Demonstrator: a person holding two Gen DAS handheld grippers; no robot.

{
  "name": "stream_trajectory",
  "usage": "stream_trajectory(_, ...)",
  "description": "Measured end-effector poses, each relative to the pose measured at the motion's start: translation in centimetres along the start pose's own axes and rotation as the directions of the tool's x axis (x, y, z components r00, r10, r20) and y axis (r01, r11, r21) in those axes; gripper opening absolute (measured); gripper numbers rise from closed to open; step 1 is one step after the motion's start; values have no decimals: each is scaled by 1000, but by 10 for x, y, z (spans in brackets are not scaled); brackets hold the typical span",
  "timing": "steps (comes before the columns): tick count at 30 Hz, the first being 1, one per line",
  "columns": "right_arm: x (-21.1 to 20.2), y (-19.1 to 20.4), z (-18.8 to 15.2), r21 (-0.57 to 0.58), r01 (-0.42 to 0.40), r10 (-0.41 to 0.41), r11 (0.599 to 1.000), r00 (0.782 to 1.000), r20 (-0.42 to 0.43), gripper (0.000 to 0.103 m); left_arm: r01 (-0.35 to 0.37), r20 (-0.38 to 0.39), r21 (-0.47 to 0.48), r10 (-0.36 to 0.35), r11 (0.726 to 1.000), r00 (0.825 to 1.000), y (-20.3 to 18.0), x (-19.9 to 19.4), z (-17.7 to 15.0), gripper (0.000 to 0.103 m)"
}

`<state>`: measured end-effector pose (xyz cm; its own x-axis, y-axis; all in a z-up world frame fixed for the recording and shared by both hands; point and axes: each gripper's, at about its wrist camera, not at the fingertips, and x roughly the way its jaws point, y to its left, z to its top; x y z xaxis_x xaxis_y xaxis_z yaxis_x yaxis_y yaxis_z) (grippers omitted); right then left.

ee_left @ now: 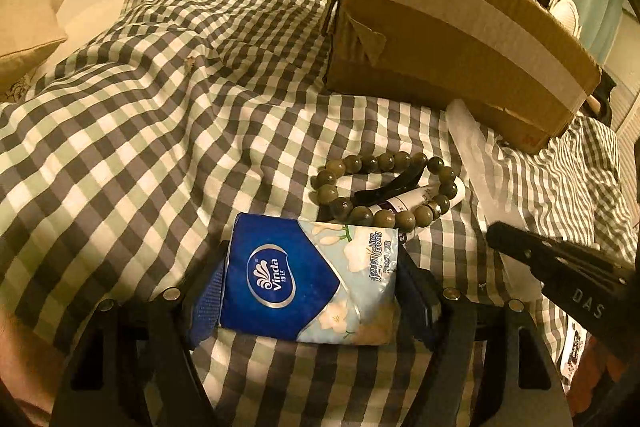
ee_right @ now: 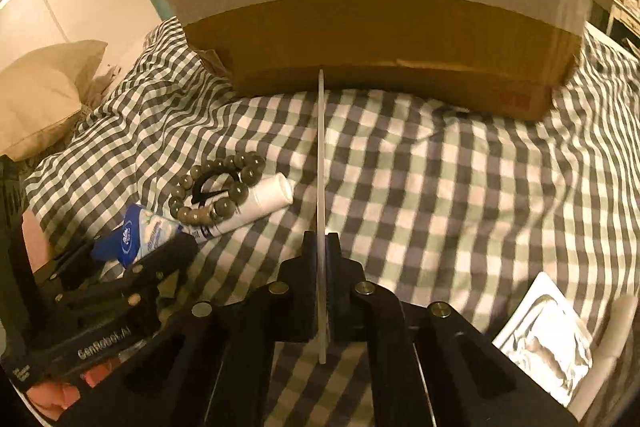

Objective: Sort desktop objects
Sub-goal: 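Grasp the blue Vinda tissue pack with the left gripper while the right gripper grasps the white comb, then carry the tissue pack and comb over the cardboard box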

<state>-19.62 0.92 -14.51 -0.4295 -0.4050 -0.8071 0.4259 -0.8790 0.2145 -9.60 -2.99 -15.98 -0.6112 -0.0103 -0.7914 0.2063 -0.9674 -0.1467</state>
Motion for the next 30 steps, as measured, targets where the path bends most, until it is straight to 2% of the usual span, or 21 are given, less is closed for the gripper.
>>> stream_trajectory(8, -26, 5, -2, -11, 29, -29, 1000, 998, 48, 4, 16, 50, -3, -16, 1000, 999, 2, -17, 1, 76)
stream_trajectory(16, -53, 16, -9, -28, 37, -34, 999, 996, 84, 3, 20, 100, 36, -23, 999, 995, -5, -37, 1, 77)
stream_trajectory(30, -117, 21, -9, -26, 30, -25, 999, 983, 183, 3, 58, 209, 69, -71, 996, 975, -23, -87, 20, 77)
